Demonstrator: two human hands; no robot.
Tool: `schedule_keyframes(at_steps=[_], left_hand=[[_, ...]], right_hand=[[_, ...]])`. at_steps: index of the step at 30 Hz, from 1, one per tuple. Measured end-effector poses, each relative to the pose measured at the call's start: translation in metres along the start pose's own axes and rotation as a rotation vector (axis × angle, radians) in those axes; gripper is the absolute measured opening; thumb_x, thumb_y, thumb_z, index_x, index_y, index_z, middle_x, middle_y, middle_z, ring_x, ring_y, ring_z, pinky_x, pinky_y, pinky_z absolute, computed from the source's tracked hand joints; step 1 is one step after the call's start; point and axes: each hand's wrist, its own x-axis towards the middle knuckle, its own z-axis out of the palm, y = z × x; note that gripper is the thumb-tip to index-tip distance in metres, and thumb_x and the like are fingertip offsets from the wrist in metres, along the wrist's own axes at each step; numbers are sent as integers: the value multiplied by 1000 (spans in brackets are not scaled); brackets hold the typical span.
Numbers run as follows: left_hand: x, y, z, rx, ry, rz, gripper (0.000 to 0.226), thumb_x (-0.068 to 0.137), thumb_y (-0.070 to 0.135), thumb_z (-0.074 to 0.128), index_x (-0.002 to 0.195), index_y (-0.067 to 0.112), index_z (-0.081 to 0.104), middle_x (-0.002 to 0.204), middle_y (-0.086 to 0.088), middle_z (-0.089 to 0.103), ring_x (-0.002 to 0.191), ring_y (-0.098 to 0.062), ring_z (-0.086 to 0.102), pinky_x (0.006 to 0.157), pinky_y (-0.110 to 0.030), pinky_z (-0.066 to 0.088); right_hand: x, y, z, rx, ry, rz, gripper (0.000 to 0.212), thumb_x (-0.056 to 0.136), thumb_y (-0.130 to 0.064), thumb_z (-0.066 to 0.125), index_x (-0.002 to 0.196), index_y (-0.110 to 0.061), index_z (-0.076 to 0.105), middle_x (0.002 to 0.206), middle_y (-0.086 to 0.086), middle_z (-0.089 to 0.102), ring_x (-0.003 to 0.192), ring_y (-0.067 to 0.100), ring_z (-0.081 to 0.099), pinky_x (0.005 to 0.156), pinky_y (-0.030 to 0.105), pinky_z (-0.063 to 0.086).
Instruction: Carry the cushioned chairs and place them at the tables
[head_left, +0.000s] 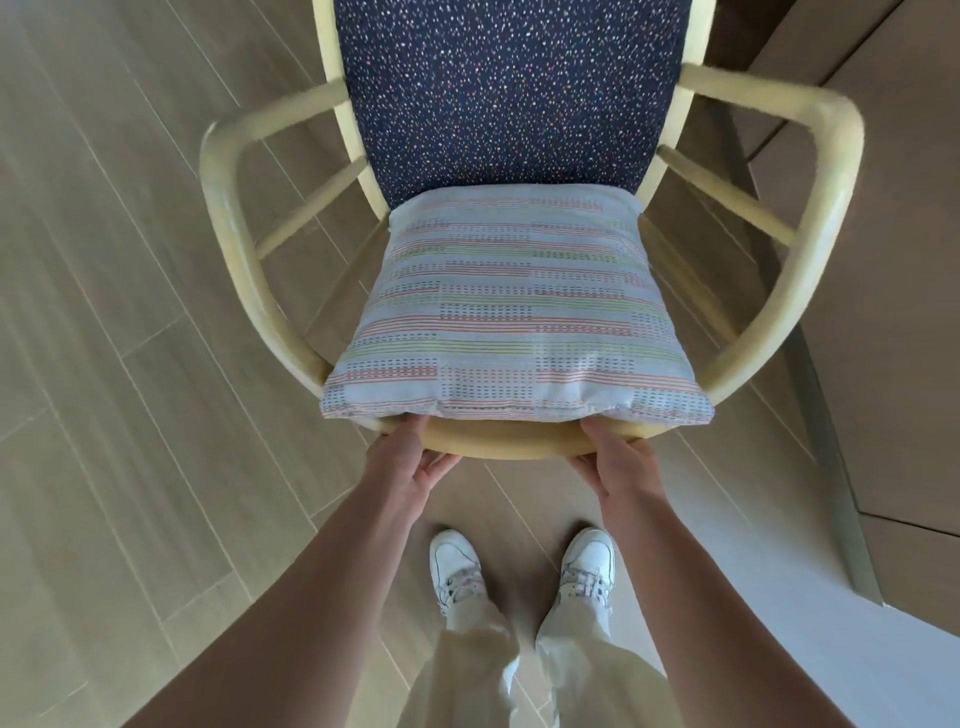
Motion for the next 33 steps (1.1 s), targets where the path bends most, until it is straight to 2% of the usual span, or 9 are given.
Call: schedule_keyframes(at_steps=[2, 5, 12, 18, 21, 25, 28, 30, 33], left_hand=[[-6, 10, 5, 14, 17, 26, 32, 92, 21, 76, 122, 19, 65, 115, -6, 73, 102, -25, 72, 80, -44, 63], [-13, 22, 16, 22, 31, 67, 25, 92, 22, 75, 115, 21, 65, 113, -5, 72, 100, -25, 73, 67, -39, 63], [-19, 44, 32, 31, 67, 131, 31, 89, 27, 78, 116, 24, 63, 105, -2, 74, 84, -21, 77, 60, -34, 61], [-20, 64, 53, 13, 118, 181, 29, 88, 30, 77, 111, 22, 62, 98, -4, 73, 67, -16, 76, 51, -30, 59], [-24, 81, 68, -5, 98, 197, 24, 89, 28, 73, 109, 25, 61, 102, -3, 71, 81, -21, 75, 48, -29, 57], [-34, 108, 90, 1, 113, 198, 37, 86, 30, 69, 121, 24, 58, 110, -5, 67, 93, -23, 70, 51, -29, 57], [-42, 131, 105, 2, 101, 212, 22, 84, 28, 69, 105, 25, 61, 107, -5, 69, 92, -23, 71, 51, -28, 57], [-46, 148, 117, -22, 95, 212, 21, 81, 24, 70, 102, 24, 64, 107, -4, 71, 93, -22, 70, 53, -30, 56], [-52, 172, 136, -57, 94, 215, 23, 81, 21, 68, 103, 22, 66, 107, -3, 71, 94, -22, 69, 53, -30, 54]], right_hand=[[-4, -12, 4, 2, -13, -14, 27, 88, -16, 74, 111, -21, 60, 112, -6, 64, 99, 9, 62, 57, 17, 57], [-8, -30, 8, -3, -36, -48, 22, 87, -15, 76, 97, -27, 61, 105, -7, 66, 93, 8, 64, 55, 16, 55], [-13, -54, 22, -18, -35, -135, 23, 80, -17, 81, 91, -32, 67, 103, -6, 73, 94, 12, 70, 61, 23, 59], [-11, -85, 38, -28, -55, -211, 18, 76, -20, 80, 88, -29, 72, 81, -18, 76, 78, 2, 72, 56, 22, 57], [-12, -102, 48, -4, -53, -252, 14, 75, -17, 79, 85, -26, 73, 75, -19, 74, 71, 0, 71, 55, 23, 57], [-17, -132, 66, 52, -24, -214, 9, 74, -15, 78, 78, -22, 74, 69, -16, 73, 75, 7, 68, 75, 29, 56], [-24, -155, 84, 88, -32, -253, 10, 75, -11, 75, 73, -21, 74, 68, -14, 73, 61, 2, 68, 58, 23, 56], [-27, -173, 96, 106, 3, -271, 11, 74, -13, 75, 73, -22, 71, 61, -17, 70, 62, 5, 69, 54, 23, 56], [-33, -199, 116, 115, 72, -289, 9, 71, -17, 74, 73, -23, 67, 54, -19, 67, 71, 13, 66, 72, 37, 62]])
